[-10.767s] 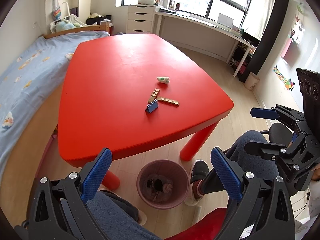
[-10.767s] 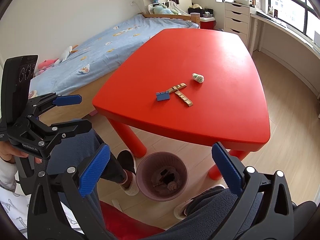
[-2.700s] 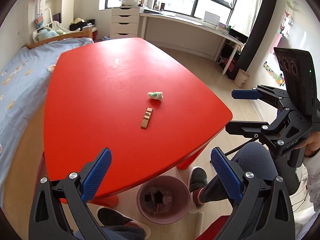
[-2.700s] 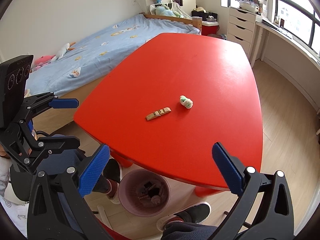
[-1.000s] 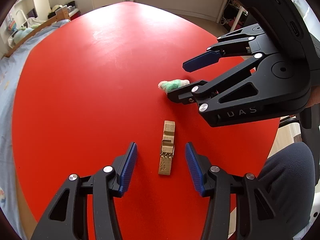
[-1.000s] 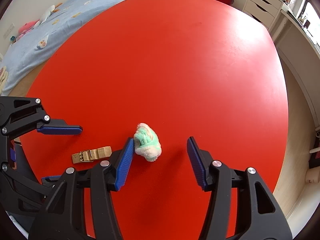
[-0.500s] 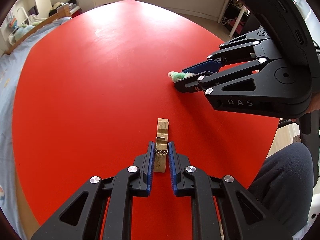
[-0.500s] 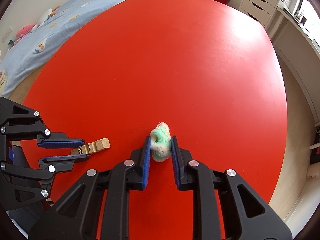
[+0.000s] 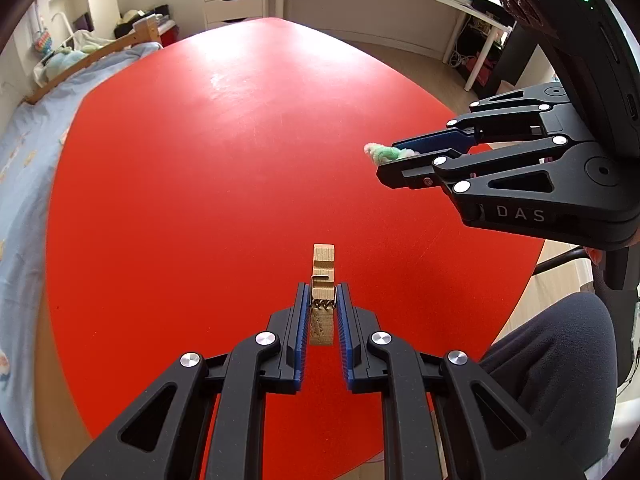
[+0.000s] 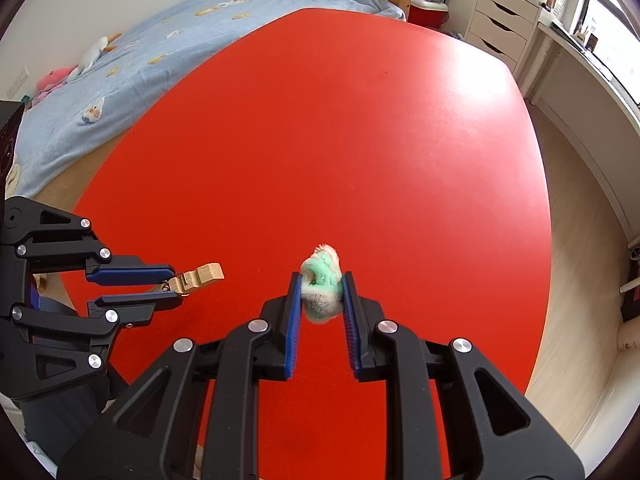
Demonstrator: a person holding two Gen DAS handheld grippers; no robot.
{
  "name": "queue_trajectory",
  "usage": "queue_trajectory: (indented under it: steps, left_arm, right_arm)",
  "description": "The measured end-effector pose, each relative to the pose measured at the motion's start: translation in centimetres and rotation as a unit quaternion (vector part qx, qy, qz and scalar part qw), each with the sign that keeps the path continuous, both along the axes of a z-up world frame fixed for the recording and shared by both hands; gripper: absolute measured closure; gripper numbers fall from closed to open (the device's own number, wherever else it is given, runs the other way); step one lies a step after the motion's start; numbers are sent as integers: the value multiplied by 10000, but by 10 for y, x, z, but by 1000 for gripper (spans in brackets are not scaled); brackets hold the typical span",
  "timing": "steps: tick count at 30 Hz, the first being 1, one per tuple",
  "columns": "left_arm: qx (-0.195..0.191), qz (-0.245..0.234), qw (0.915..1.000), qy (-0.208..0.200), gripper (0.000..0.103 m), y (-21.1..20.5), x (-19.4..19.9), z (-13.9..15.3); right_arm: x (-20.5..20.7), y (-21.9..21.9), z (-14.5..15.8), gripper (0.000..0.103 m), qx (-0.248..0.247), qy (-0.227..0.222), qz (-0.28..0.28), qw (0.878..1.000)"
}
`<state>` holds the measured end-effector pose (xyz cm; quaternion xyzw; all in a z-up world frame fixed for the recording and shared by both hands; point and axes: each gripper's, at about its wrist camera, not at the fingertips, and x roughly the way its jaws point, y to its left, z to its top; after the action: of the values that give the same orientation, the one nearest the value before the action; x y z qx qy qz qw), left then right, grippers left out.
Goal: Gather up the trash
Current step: 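Carry the clothespin in left tool while right tool carries the sock to the bin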
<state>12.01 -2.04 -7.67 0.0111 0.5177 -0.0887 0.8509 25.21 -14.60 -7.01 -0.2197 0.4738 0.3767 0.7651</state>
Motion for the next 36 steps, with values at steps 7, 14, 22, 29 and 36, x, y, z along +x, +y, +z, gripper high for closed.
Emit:
queue_trajectory:
  steps: [7, 14, 22, 29, 36]
  left_arm:
    - [-7, 102, 9996, -268, 89, 1, -30, 23]
    - [36, 159, 9980, -605, 89, -5, -64, 48]
    - [-59, 233, 9953, -933, 89, -10, -104, 69]
    - [-176, 260, 9939, -1057, 89, -12, -132, 74]
    - [-317, 342, 9926, -1117, 89, -12, -151, 74]
  right_arm:
    - [-32, -19, 31, 84, 353, -252, -21, 9991]
    - [-69, -48, 56, 84, 759, -437, -108, 9961]
    - [-119, -83, 73, 84, 1104, -607, -204, 9918]
    - [-157, -101, 74, 84, 1292, -574, -245, 9896]
    - [-186, -114, 74, 84, 1350, -553, -236, 9890]
